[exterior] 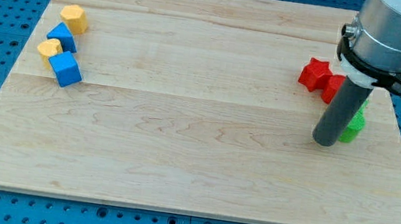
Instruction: Move yellow heart to the center
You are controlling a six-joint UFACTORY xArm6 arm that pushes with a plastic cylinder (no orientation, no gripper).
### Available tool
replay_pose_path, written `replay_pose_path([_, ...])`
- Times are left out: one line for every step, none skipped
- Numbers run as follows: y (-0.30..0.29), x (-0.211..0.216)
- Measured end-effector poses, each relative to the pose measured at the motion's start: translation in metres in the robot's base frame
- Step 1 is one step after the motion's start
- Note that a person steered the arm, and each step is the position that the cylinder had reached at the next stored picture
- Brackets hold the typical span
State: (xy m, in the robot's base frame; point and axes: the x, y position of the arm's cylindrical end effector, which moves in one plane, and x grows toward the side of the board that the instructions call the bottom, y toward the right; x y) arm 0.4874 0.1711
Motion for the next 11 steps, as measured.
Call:
replay_pose_path([-0.001,0.000])
replay_pose_path([-0.004,0.000])
replay_pose_path([-0.023,0.004])
replay_pose_path([-0.037,0.004])
replay_pose_path([-0.095,0.008])
replay_pose_path([-0.184,0.021])
replay_pose_path([-0.267,0.038])
replay_pose_path([-0.349,0.041])
replay_pose_path([-0.410,0.040])
replay_pose_path([-0.442,0.011])
replay_pose_path([-0.444,-0.036])
